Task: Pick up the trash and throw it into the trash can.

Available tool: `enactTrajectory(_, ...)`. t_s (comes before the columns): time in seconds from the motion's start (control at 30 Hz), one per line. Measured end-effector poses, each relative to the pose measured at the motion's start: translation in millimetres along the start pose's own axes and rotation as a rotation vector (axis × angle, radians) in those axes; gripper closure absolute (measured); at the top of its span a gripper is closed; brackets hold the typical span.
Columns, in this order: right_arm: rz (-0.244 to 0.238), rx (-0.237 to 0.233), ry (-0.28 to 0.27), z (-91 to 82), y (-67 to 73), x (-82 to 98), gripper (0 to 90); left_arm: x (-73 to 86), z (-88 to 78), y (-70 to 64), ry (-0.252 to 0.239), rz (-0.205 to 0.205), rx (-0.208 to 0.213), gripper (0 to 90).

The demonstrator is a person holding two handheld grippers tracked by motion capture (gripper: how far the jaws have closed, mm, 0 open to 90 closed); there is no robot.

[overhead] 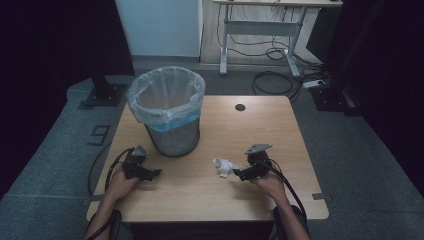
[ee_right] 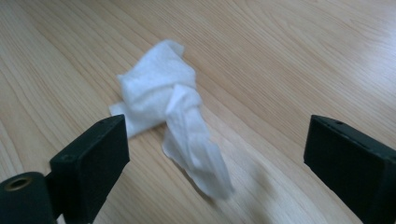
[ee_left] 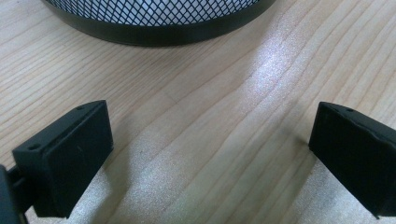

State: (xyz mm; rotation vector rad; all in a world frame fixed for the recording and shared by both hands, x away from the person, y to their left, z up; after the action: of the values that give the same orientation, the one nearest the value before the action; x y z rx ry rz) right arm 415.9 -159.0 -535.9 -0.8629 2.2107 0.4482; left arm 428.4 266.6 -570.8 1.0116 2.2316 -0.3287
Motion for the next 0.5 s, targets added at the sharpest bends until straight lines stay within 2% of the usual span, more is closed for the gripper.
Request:
enactTrajectory(0.27, -0.030, -0.042, 0.012, 16.8, 13.3, -10.8, 15.8, 0.0, 0.0, 0.0, 0.000, 0.000, 0.000, 0.0)
enactTrajectory(0.47, -0.052, -0.071, 0.035, 32.9, 21.7, -16.7, 29.4, 0.0, 0.0, 0.0, 0.000, 0.000, 0.000, 0.0)
enactTrajectory(0.5, -0.059, -0.087, 0.050, 37.9, 23.7, -17.5, 35.6, 0.0, 0.0, 0.0, 0.000, 0.000, 0.000, 0.0)
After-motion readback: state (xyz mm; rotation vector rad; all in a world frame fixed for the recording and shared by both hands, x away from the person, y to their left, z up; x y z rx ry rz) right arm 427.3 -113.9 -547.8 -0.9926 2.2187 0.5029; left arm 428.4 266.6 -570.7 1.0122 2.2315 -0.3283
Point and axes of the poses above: each handheld gripper's, and its own axes: z roughly forward along the jaws, x roughly out of its underside, y roughly to its left, the point moved 3 cm from there along z, roughly forward along the jaws, and after that the axes turned 4 degrees about z, right-handed, at the moved point
